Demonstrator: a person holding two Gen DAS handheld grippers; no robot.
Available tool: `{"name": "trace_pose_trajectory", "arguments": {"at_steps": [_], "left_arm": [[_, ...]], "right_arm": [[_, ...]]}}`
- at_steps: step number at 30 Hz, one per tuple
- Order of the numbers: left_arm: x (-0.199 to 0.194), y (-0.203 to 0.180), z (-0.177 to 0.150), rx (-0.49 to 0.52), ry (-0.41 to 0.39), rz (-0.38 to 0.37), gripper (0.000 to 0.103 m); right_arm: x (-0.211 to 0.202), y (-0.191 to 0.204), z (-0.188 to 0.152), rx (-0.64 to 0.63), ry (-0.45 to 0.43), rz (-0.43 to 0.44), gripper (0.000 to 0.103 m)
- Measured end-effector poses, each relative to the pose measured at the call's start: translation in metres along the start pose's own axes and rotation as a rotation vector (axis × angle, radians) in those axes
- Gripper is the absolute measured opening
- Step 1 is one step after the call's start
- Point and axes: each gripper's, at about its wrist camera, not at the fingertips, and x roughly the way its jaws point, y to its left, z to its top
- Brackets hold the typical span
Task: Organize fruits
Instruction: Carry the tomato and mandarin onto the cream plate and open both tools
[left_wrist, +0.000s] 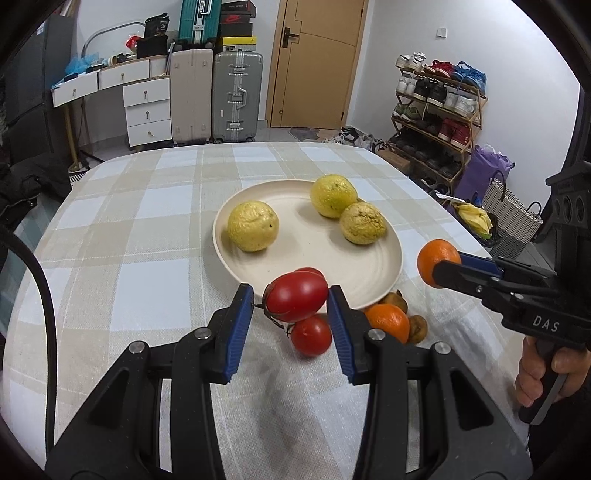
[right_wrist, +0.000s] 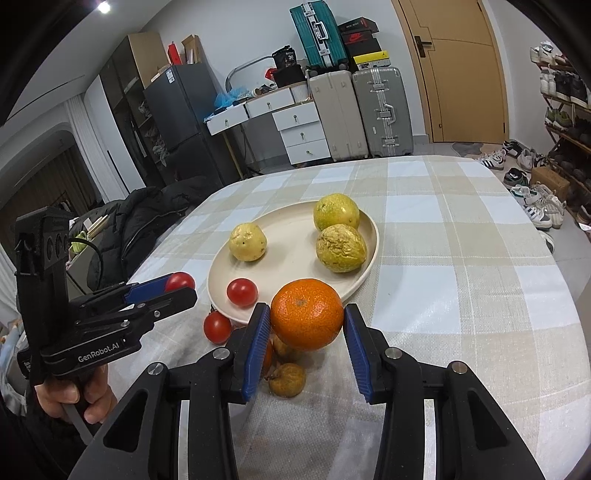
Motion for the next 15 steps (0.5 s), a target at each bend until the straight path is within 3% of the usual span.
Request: {"name": "trace_pose_trajectory", "arguments": {"at_steps": [15], "left_arm": [[0.022, -0.003, 0.019, 0.025, -0.003, 0.027, 0.038]], "right_arm": [[0.013, 0.005, 0.018, -0.035, -0.008, -0.002, 0.042]]}}
